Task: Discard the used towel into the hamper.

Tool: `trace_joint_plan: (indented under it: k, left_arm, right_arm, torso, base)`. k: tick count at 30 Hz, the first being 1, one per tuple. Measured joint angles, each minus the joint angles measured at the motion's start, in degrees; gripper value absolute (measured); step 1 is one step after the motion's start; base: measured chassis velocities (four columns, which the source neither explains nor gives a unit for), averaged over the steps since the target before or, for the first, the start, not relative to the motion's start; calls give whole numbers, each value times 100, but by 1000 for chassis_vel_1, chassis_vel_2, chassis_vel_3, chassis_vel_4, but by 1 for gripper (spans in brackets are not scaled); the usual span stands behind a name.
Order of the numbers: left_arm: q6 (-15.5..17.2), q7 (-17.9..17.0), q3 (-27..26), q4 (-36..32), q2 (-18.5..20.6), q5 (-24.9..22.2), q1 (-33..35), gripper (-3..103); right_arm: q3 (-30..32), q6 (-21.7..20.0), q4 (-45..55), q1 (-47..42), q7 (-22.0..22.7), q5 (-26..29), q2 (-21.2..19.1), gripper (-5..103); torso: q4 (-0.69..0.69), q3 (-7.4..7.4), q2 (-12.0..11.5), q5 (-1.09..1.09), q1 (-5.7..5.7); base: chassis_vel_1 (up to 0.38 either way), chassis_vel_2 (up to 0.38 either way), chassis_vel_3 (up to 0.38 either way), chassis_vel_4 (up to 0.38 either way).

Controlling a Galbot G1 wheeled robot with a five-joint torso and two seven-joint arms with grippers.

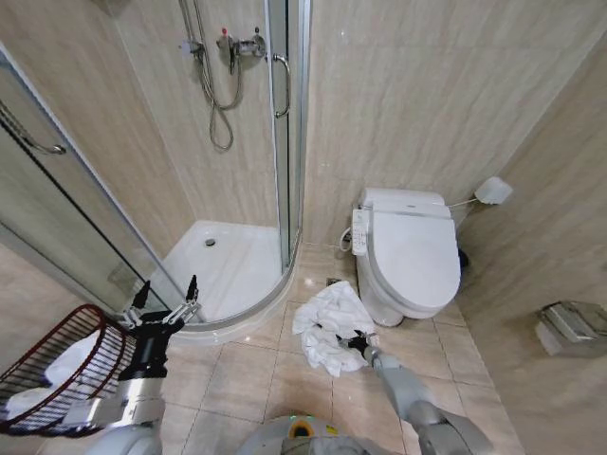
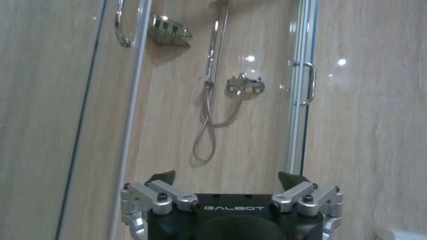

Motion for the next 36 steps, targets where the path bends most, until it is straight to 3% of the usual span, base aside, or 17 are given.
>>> trace_joint_plan:
  k: [20,25,35,36]
  left_arm:
    - [0,0,0,0,0,0,0,100]
    - [0,0,0,0,0,0,0,100]
    - [0,0,0,0,0,0,0,100]
    - [0,0,0,0,0,0,0,100]
  right_arm:
    - [26,-9,-60,-5,57,11,35,101]
    - [99,-24,-159,31,56,-55,8,87]
    - [216,-39,-296,88,47,-128,-29,44]
    - [216,-39,-296,88,47,-128,-29,44]
  torso:
    - [1,-263,-471,0,-211]
    - [0,-283,-504,0,-224]
    - [0,-275,-489,0,-219]
    - [0,-275,-489,0,-219]
  base:
    - [0,0,0,0]
    - [0,0,0,0]
    - [0,0,0,0]
    - [0,0,0,0]
